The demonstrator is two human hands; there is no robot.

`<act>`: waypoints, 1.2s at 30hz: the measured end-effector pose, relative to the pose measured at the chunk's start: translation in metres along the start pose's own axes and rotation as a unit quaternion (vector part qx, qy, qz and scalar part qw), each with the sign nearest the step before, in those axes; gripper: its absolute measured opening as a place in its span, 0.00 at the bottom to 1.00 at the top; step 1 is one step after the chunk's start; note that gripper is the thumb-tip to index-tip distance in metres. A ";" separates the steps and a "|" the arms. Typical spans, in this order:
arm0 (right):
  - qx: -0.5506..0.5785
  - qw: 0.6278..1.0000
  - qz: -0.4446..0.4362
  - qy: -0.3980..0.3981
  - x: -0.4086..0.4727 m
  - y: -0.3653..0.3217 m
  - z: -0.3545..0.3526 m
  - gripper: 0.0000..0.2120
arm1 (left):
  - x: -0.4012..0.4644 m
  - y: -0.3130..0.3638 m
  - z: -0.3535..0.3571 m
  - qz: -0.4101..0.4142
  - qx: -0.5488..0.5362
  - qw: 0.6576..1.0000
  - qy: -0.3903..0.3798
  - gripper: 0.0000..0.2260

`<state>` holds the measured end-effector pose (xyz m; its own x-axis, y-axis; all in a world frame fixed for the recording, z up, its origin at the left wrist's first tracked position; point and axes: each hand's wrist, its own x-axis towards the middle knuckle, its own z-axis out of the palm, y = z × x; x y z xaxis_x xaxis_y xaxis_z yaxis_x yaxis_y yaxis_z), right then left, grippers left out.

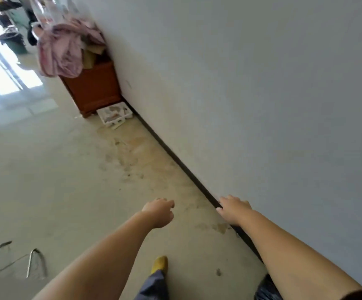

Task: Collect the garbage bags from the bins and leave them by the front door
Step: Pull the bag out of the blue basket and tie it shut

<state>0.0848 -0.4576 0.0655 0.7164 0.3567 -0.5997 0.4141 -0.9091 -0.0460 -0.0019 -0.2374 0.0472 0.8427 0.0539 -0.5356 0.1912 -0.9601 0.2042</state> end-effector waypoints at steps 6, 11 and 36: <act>-0.059 0.991 -0.111 -0.035 0.033 -0.119 -0.008 0.21 | -0.050 -0.107 0.014 -0.125 -0.082 0.989 0.005 0.17; -0.082 0.980 -0.177 -0.051 0.074 -0.223 -0.026 0.22 | -0.063 -0.195 -0.004 -0.182 -0.138 0.973 0.040 0.18; -0.153 0.945 -0.283 -0.053 0.341 -0.584 -0.196 0.22 | 0.044 -0.563 -0.161 -0.288 -0.189 0.938 0.048 0.18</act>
<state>0.1973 0.2375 0.0445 0.2776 0.7286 -0.6262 0.8691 -0.4681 -0.1595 0.0090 0.3493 0.0408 0.5821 0.5757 -0.5742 0.7782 -0.5993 0.1879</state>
